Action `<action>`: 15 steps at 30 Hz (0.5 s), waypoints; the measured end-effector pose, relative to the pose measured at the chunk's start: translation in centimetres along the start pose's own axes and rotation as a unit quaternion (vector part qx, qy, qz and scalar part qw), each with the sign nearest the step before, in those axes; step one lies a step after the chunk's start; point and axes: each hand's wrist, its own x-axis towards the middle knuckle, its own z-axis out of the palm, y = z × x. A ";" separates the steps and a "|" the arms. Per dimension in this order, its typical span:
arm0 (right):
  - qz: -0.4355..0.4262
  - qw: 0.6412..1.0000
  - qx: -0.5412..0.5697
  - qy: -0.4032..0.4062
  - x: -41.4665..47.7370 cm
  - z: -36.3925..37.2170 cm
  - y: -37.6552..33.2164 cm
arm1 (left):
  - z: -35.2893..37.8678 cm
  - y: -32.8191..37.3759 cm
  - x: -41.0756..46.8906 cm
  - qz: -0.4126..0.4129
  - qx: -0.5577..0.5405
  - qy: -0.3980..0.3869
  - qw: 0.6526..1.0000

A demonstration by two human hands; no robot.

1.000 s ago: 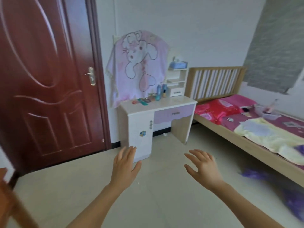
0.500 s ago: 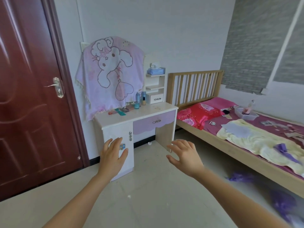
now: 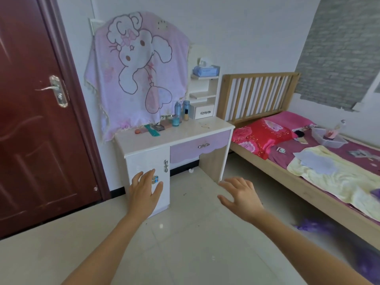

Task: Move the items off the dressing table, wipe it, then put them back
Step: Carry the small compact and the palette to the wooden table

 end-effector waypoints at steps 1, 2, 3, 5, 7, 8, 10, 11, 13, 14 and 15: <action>-0.005 1.000 0.000 -0.015 0.5 1.0 0.3 | 0.6 -0.6 0.2 -0.007 -0.001 -0.004 1.000; -0.006 1.000 0.005 -0.022 1.3 1.8 0.7 | 1.2 -1.1 0.6 -0.016 -0.004 -0.005 1.000; -0.003 1.000 0.014 -0.023 2.4 2.3 1.1 | 1.6 -1.6 1.0 -0.025 -0.005 -0.007 1.000; 0.003 0.999 0.032 -0.014 5.1 3.1 2.0 | 2.5 -2.4 2.3 -0.037 0.001 -0.009 0.999; -0.007 0.999 0.044 -0.007 8.1 3.8 2.8 | 3.2 -3.0 4.3 -0.045 0.013 -0.003 0.999; -0.016 0.999 0.049 -0.004 9.8 4.1 3.3 | 3.6 -3.1 5.6 -0.050 0.018 0.003 0.999; -0.032 0.998 0.055 -0.006 13.1 5.0 4.5 | 4.4 -2.9 8.6 -0.057 0.025 0.016 0.998; -0.040 0.997 0.058 -0.008 14.9 5.4 5.2 | 4.8 -2.7 10.1 -0.058 0.028 0.023 0.998; -0.058 0.996 0.063 -0.001 18.2 6.2 6.6 | 5.7 -2.2 13.2 -0.054 0.034 0.039 0.997; -0.060 0.996 0.066 0.002 19.6 6.8 7.3 | 6.3 -2.1 14.6 -0.054 0.039 0.045 0.997; -0.059 0.996 0.073 -0.002 20.8 7.5 8.1 | 7.0 -2.1 15.7 -0.057 0.044 0.048 0.996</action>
